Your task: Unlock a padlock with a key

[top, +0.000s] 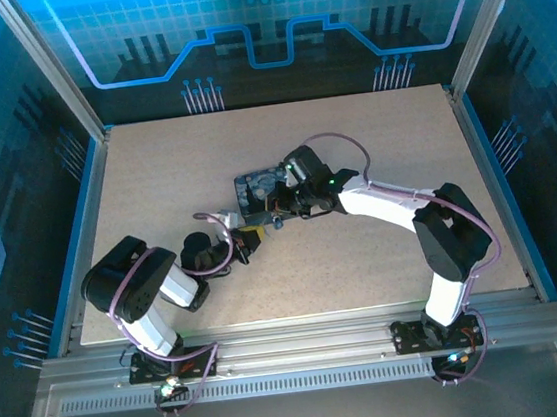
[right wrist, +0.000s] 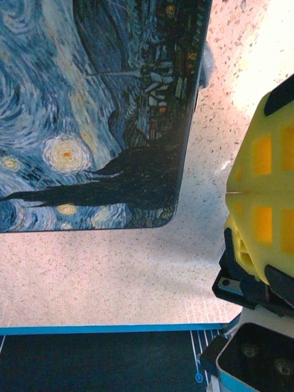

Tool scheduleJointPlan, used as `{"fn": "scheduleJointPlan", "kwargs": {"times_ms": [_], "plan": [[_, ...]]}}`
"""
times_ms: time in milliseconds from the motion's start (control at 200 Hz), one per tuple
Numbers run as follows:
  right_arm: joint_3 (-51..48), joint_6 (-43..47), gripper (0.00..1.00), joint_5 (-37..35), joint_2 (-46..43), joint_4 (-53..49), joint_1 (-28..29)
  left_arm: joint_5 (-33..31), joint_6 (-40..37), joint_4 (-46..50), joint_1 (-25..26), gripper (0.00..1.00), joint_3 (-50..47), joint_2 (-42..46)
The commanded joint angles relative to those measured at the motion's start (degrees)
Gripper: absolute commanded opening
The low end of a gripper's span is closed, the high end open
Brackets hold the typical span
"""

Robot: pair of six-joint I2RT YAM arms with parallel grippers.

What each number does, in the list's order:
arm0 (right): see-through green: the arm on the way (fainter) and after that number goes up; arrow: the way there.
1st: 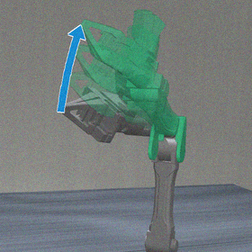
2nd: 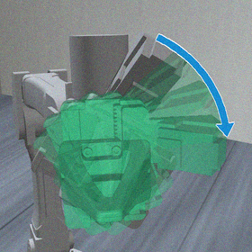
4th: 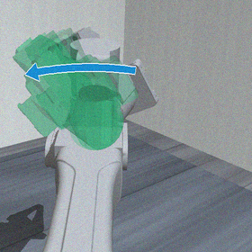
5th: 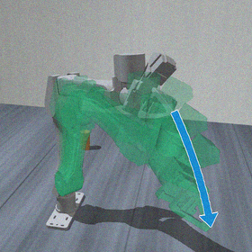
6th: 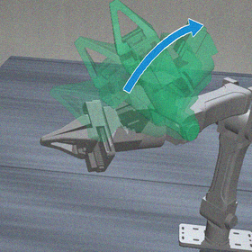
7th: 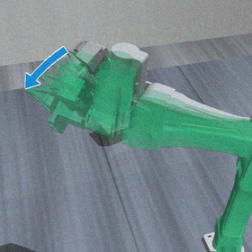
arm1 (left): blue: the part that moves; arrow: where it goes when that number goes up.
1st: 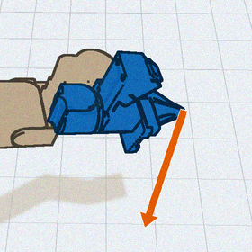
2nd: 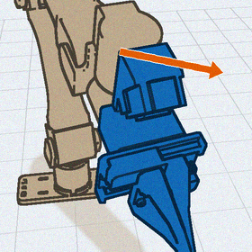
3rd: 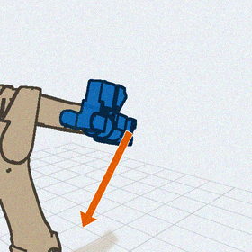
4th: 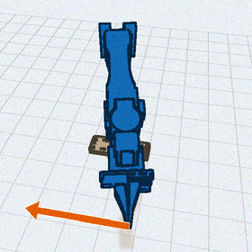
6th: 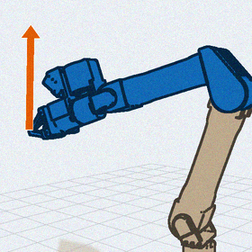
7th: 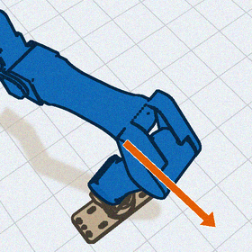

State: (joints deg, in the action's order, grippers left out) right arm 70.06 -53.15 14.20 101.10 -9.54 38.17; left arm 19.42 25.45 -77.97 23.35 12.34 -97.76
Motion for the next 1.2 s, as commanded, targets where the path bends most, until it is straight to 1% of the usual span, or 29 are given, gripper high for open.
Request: {"fn": "scheduleJointPlan", "kwargs": {"times_ms": [0,70,115,205,275,360,490,565,635,735,1195], "plan": [[0.4,0.1,0.04,0.3,-1.7,0.3,-0.6,1.8,0.5,-2.2,-0.7,0.00,0.6,-0.9],[0.1,2.2,0.05,-2.5,-2.1,-1.0,-0.2,1.9,0.5,-2.2,-0.7,0.00,0.3,-0.6],[-0.5,4.3,0.08,-6.3,-2.8,-1.8,0.6,1.8,0.5,-2.2,-0.8,0.00,0.0,-0.3],[-1.7,9.4,0.19,-16.5,-3.4,-4.4,3.4,1.3,0.3,-2.2,-0.9,0.00,-0.9,0.2],[-2.9,12.2,0.28,-22.0,-2.7,-4.5,5.2,0.5,0.3,-2.2,-1.1,0.00,-1.8,0.1],[-4.8,13.1,0.38,-24.5,-1.1,-2.0,6.7,0.3,0.4,-2.2,-1.2,0.00,-2.5,-0.3],[-4.8,13.6,0.46,-27.7,2.3,0.1,8.7,0.4,0.8,-2.2,-1.2,0.00,-3.1,-0.1],[-3.3,14.3,0.48,-31.1,4.1,-0.6,10.1,0.2,0.6,-2.2,-1.2,0.00,-3.6,0.5],[-1.8,15.2,0.48,-35.8,5.8,-1.5,11.6,0.0,0.3,-2.2,-1.2,0.00,-4.1,1.2],[-0.7,15.9,0.48,-40.7,7.7,-1.6,12.7,-0.3,0.0,-2.2,-1.2,0.00,-4.8,1.9],[3.3,13.1,0.49,-45.6,14.0,-2.2,13.1,-2.2,-1.1,-2.2,-1.3,0.00,-7.3,3.1]]}}
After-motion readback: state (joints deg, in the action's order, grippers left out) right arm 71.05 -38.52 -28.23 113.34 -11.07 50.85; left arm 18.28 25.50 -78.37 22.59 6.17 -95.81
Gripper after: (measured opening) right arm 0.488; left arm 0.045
